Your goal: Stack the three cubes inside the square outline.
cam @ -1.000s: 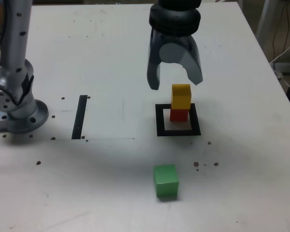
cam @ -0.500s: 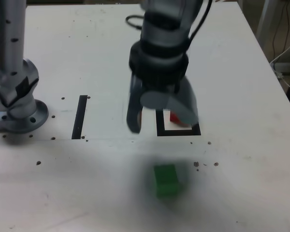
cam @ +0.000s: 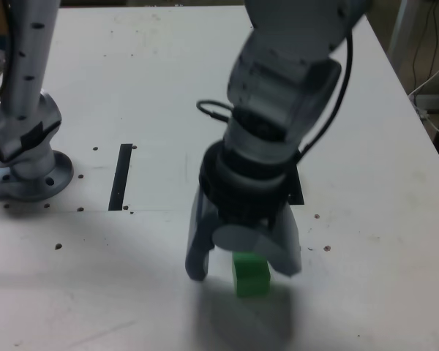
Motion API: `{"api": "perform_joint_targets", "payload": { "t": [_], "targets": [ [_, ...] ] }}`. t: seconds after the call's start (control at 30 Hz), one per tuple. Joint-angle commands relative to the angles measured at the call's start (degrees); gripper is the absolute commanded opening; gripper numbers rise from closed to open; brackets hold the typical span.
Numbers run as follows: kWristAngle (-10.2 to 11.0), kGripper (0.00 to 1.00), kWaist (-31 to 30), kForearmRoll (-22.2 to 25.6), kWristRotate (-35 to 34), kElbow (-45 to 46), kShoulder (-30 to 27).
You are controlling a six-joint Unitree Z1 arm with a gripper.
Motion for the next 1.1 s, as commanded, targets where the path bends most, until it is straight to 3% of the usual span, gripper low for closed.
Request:
{"api": "perform_joint_targets", "payload": {
  "t": [0.0,0.1,0.33,0.4,1.07],
  "targets": [
    [-0.7,0.91,-0.2,-0.8,0.5,-0.4,1.3],
    [-1.3,0.78,-0.1,-1.5,1.2,-0.7,2.6],
    [-0.6,0.33,0.3,-2.6,1.8,-0.8,3.6],
    [-0.3,0.27,0.4,-2.9,2.0,-0.7,3.6],
    [0.1,0.25,0.6,-2.8,2.6,-0.2,3.2]
  ]
}}
